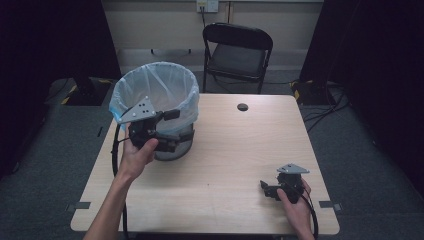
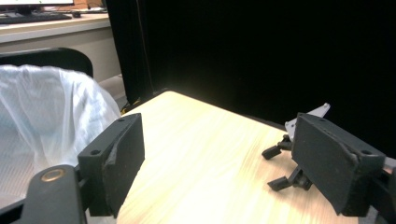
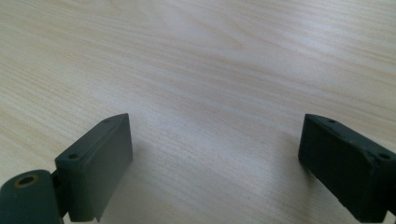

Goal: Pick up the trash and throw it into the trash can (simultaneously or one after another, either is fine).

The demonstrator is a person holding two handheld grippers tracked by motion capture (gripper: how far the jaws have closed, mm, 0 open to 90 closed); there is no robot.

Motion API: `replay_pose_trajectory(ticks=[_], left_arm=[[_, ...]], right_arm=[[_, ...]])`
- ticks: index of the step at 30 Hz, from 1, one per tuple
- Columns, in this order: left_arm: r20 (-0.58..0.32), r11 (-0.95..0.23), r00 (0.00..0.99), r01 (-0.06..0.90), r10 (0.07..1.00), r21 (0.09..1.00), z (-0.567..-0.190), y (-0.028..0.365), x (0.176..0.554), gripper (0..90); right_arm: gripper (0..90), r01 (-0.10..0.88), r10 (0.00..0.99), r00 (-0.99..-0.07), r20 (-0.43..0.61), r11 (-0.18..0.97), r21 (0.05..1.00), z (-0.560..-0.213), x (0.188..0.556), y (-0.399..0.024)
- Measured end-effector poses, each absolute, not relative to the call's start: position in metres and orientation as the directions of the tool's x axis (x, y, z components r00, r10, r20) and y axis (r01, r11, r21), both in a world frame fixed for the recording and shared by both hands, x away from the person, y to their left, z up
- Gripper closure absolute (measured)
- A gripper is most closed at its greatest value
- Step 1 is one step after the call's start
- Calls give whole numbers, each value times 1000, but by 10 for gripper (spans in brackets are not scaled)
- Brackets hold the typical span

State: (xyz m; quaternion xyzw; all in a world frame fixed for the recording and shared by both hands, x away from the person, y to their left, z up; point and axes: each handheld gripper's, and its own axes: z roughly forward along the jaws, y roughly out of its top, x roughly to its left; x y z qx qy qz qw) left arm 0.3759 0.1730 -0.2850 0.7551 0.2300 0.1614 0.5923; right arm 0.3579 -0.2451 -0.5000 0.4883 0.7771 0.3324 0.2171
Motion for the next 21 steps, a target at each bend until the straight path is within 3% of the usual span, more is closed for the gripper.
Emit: replay_pose_trajectory(ticks=[11,16,21], left_arm=[[-48,-199,823,193,565,961,-318,174,365,167],[-7,-265,808,202,590,943,-341,171,358,163],[-23,-287,815,230,579,930,-358,169,356,161]], right_arm=[[90,615,903,-429,-13,302,729,-500,358,-245],[90,616,904,-428,-12,301,728,-500,358,-245],[90,614,903,-429,-13,302,729,-500,358,-245]])
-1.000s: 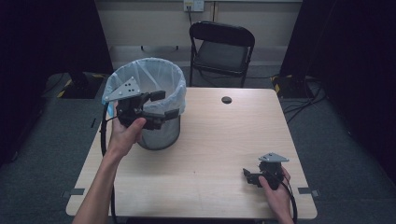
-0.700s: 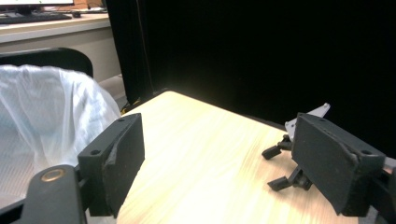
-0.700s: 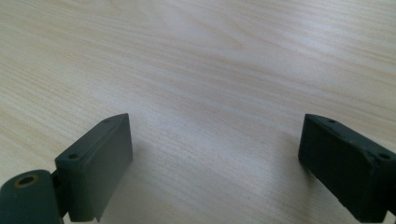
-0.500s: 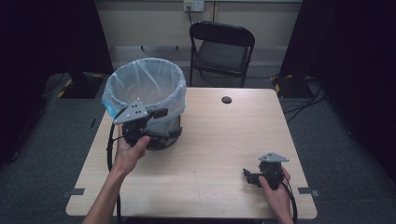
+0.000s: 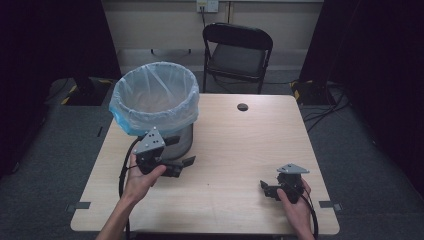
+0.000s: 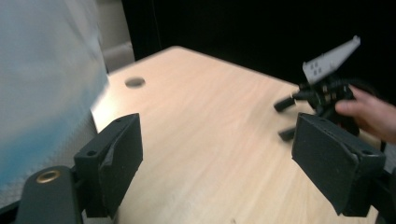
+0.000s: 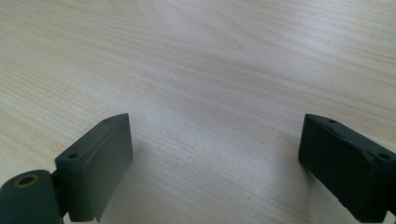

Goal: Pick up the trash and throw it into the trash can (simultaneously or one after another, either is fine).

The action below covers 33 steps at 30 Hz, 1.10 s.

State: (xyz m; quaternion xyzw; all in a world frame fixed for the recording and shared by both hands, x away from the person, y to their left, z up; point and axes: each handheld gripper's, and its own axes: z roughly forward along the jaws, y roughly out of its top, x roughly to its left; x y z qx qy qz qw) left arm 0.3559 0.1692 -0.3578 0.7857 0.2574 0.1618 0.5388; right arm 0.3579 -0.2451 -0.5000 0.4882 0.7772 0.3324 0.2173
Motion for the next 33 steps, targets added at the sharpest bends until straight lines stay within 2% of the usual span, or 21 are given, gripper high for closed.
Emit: replay_pose_trajectory(ticks=[3,6,15,25,33], left_arm=[[-76,-244,815,259,574,935,-374,174,353,158],[-79,-247,804,272,590,930,-382,175,352,158],[-78,-337,791,345,607,876,-423,176,351,159],[-102,-386,762,433,639,814,-461,184,355,164],[-83,-424,733,478,676,769,-482,184,360,164]], right_arm=[[90,615,903,-429,-13,302,728,-500,358,-245],[90,615,904,-428,-13,301,729,-500,358,-245],[90,615,903,-429,-12,302,728,-500,358,-245],[90,614,903,-429,-13,302,729,-500,358,-245],[90,615,903,-428,-12,302,728,-500,358,-245]])
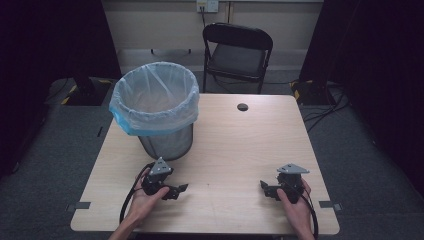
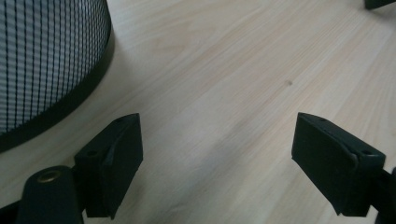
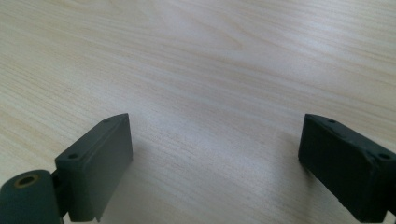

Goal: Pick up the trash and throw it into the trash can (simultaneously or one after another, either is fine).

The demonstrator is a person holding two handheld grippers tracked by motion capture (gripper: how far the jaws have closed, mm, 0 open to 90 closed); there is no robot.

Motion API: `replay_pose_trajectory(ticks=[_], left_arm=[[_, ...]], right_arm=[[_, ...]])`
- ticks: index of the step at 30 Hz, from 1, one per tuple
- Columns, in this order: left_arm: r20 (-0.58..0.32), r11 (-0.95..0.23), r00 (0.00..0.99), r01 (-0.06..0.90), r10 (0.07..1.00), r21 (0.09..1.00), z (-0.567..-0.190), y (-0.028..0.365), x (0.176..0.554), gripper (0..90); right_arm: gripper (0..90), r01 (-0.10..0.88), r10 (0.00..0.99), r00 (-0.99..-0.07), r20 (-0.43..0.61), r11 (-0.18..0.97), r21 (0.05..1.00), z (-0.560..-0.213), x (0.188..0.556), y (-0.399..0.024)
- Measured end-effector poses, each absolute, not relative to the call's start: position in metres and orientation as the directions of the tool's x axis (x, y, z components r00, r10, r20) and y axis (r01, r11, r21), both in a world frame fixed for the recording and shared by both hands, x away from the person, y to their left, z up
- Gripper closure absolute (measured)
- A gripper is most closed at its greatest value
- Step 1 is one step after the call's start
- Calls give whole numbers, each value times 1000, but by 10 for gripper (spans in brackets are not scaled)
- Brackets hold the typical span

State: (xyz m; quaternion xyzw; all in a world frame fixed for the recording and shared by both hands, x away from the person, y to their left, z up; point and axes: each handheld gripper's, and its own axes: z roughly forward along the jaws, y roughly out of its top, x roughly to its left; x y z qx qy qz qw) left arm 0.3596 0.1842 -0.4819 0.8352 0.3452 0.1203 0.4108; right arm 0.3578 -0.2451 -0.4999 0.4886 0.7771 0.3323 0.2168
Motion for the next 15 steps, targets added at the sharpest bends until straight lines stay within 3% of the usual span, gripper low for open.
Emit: replay_pose_trajectory(ticks=[15], left_arm=[[-9,-482,712,484,702,730,-499,174,359,156]], right_arm=[[90,615,904,-428,-12,301,729,-500,358,-245]])
